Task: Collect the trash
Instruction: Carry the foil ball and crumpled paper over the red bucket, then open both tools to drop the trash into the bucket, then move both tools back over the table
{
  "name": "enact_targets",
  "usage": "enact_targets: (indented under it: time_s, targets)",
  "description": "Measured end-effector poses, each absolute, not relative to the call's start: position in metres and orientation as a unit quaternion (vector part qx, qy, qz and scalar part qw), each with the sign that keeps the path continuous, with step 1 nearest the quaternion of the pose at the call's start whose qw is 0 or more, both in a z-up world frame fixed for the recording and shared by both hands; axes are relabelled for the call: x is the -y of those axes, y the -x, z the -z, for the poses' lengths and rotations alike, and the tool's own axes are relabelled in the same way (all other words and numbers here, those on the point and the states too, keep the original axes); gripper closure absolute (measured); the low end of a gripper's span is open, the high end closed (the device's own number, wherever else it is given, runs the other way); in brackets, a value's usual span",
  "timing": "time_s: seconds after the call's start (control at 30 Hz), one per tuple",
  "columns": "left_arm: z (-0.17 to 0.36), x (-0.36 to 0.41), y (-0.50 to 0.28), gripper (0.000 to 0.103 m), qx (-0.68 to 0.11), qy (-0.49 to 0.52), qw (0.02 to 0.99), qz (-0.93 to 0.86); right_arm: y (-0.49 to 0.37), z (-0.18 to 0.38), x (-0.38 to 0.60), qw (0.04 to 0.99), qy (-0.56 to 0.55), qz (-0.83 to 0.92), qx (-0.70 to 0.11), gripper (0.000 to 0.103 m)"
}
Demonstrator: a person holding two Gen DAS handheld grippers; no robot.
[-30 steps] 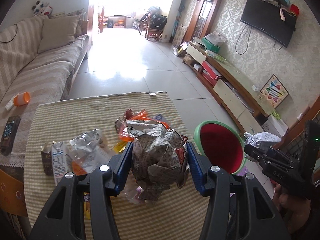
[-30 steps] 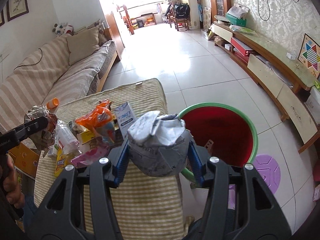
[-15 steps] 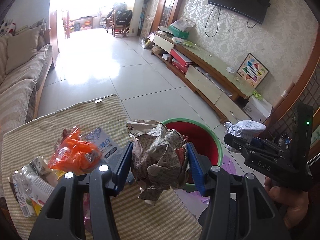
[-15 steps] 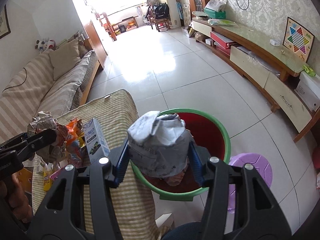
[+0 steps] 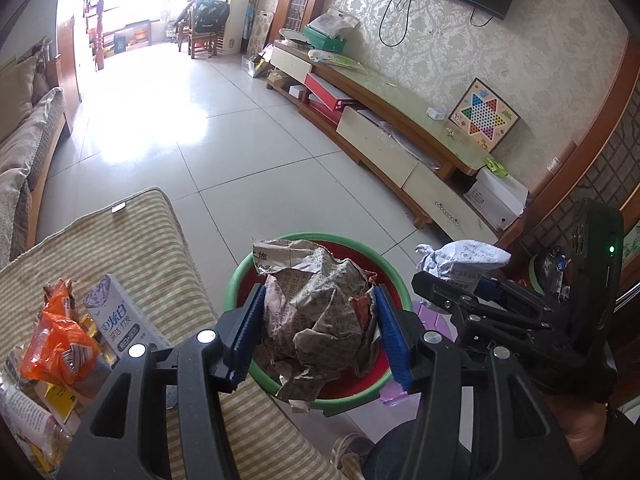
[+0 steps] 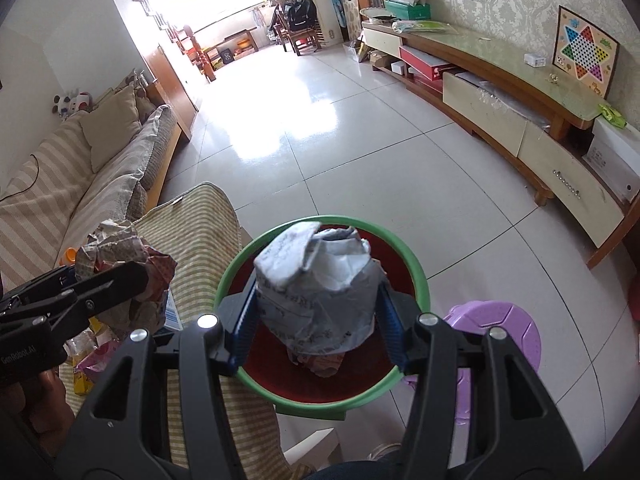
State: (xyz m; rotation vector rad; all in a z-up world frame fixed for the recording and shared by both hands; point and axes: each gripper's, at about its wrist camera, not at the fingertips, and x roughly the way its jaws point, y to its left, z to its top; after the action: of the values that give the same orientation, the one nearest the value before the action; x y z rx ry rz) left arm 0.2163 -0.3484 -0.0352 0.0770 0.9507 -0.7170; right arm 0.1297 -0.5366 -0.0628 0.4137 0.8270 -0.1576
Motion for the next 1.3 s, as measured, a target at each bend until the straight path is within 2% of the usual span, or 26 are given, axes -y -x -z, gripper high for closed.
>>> enact_targets:
  time_s: [0.47, 0.53, 0.6, 0.63, 0.77, 0.9, 1.3]
  targets:
    - [0.038, 0.366, -0.233, 0.047, -0.459, -0.01, 0.819, 0.344, -0.142, 0.071, 0.538, 0.888, -0.2, 0.066, -0.407, 0.049]
    - [0.034, 0.366, -0.234, 0.04, -0.452, -0.004, 0.823, 0.343, -0.144, 0.069, 0.537, 0.888, -0.201, 0.059, -0.409, 0.043]
    - [0.031, 0.365, -0.236, 0.033, -0.45, 0.004, 0.823, 0.346, -0.143, 0.067, 0.535, 0.89, -0.199, 0.062, -0.405, 0.026]
    - [0.029, 0.364, -0.237, 0.032, -0.45, 0.011, 0.822, 0.349, -0.143, 0.065, 0.535, 0.892, -0.196, 0.062, -0.402, 0.024]
    - [0.023, 0.354, -0.24, 0.008, -0.442, 0.031, 0.829, 0.341, -0.143, 0.06, 0.529, 0.895, -0.185, 0.064, -0.4, 0.012]
    - [0.02, 0.34, -0.244, 0.008, -0.445, 0.042, 0.831, 0.331, -0.142, 0.059, 0.527, 0.894, -0.183, 0.07, -0.402, 0.007]
    - [-0.009, 0.281, -0.226, 0.008, -0.415, 0.043, 0.855, 0.308, -0.125, 0.042, 0.498, 0.9, -0.17, 0.067, -0.397, 0.005]
